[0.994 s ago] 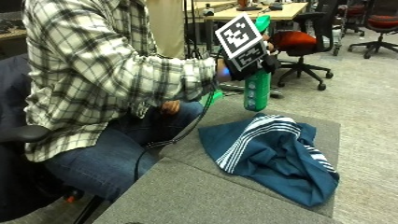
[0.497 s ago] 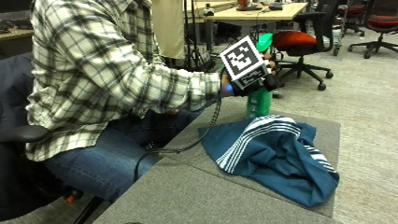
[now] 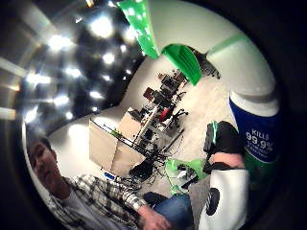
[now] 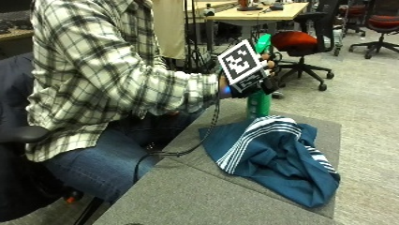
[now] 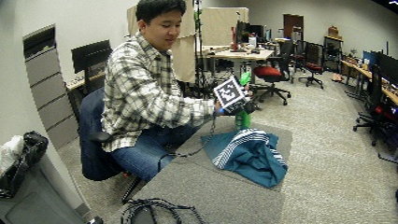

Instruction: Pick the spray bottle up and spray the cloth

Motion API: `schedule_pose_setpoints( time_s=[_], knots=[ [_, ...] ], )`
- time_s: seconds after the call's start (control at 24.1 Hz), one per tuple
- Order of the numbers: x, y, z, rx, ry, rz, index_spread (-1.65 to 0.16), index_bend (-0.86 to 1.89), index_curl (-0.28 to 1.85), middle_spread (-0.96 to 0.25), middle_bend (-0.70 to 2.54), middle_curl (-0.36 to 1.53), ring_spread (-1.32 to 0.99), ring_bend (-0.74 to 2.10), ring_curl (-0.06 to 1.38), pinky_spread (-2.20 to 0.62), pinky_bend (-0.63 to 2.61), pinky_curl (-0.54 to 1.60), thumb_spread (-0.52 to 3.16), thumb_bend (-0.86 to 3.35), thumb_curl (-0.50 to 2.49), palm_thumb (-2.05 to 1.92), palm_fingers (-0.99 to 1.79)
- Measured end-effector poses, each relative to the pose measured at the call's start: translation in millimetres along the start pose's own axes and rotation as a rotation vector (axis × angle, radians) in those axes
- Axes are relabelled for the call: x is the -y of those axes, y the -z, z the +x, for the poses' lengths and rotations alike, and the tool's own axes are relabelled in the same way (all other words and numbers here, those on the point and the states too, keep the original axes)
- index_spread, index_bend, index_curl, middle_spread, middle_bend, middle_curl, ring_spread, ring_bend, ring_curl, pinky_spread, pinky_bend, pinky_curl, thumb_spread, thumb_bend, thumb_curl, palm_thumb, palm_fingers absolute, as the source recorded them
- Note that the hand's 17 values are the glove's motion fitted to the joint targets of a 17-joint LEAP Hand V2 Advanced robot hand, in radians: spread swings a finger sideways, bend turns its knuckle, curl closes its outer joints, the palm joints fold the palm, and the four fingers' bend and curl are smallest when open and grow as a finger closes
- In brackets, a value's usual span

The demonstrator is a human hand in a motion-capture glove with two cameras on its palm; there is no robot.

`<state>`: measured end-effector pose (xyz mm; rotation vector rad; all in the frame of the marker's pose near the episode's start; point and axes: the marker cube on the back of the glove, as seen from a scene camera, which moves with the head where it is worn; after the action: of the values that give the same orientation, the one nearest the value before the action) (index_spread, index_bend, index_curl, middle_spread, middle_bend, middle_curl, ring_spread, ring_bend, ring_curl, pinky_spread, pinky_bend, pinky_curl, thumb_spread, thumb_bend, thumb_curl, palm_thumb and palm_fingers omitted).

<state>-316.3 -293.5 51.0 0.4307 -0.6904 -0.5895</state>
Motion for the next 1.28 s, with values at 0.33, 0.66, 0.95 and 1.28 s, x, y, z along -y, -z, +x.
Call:
schedule_pose_setpoints(
  time_s=[0.33, 0.66, 0.95, 1.28],
  knots=[
    [-17, 16, 14, -0.086, -0.044, -0.092, -0.25, 0.06, 0.17, -0.09, 0.22, 0.53, -0.11, 0.51, 0.47, 0.05, 0.59, 0.38, 1.02, -0.05, 0.58, 0.87, 0.6],
    [-48, 55, 22, -0.312, 0.012, -0.204, -0.3, 0.11, 0.18, -0.07, 0.18, 0.49, -0.03, 0.42, 0.43, 0.14, 0.52, 0.34, 1.07, -0.05, 0.52, 0.74, 0.28],
    [-113, 138, 36, -0.65, 0.039, -0.318, -0.32, 0.12, 0.19, -0.07, 0.17, 0.45, 0.0, 0.42, 0.4, 0.17, 0.53, 0.32, 1.09, -0.03, 0.49, 0.69, 0.24],
    [-183, 230, 82, -0.893, -0.438, -0.385, -0.36, 0.21, 0.25, -0.06, 0.11, 0.39, 0.05, 0.34, 0.38, 0.19, 0.58, 0.33, 1.11, -0.03, 0.47, 0.66, 0.11]
  ],
)
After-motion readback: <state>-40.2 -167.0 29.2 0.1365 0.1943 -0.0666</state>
